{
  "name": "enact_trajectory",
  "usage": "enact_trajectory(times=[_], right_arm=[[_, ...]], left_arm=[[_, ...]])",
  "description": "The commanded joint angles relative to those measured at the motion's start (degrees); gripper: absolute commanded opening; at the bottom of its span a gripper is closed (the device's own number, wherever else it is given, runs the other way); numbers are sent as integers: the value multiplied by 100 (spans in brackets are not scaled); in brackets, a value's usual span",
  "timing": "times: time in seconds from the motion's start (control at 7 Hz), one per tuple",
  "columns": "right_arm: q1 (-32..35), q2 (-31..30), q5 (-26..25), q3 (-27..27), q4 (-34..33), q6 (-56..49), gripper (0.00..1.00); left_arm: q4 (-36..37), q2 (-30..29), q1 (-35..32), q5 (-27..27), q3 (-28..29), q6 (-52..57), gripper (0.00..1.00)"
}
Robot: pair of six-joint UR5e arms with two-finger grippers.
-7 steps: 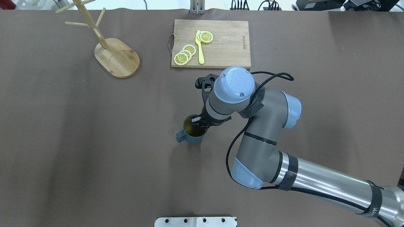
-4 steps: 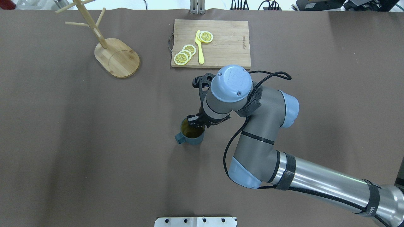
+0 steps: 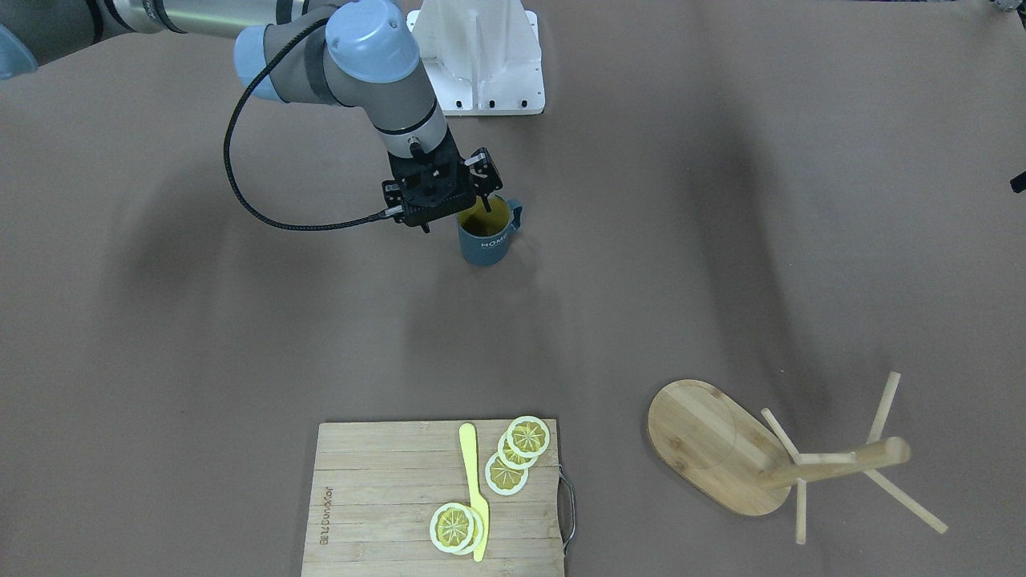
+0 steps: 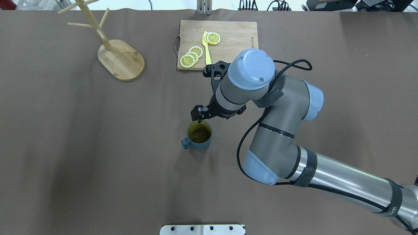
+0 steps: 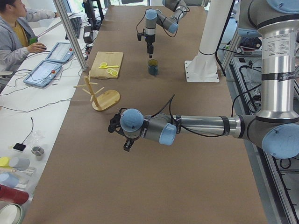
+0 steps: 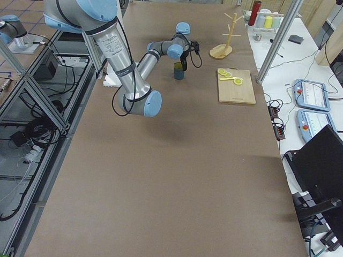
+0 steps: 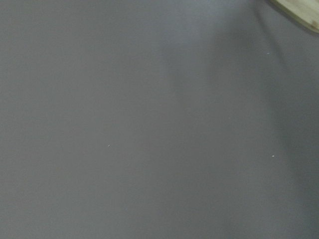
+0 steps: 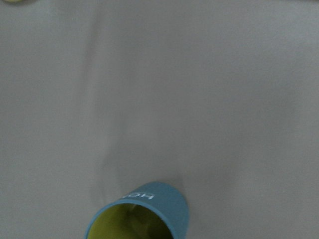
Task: Hang cup on storage rack
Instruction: 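Raise the right gripper away while the left gripper approaches the mug handle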
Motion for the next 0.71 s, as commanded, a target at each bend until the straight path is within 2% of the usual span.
enact_trajectory(times=[0.0, 0.14, 0.29, 0.57], right_arm=[[820, -712, 657, 781, -327, -62, 100], [1232, -1186, 921, 1099, -336, -463, 100], [1706, -1583, 1237, 1198, -345, -928, 100], [2183, -2155, 1371, 1164, -354, -1702, 100]], left_arm=[[-2223, -55, 788, 52, -1, -1790, 98], [-3086, -387, 1210, 287, 8, -2662, 98], [-3851, -581, 1606, 585, -1, -3140, 98], [-4620, -916, 2328, 1087, -27, -3216, 97]])
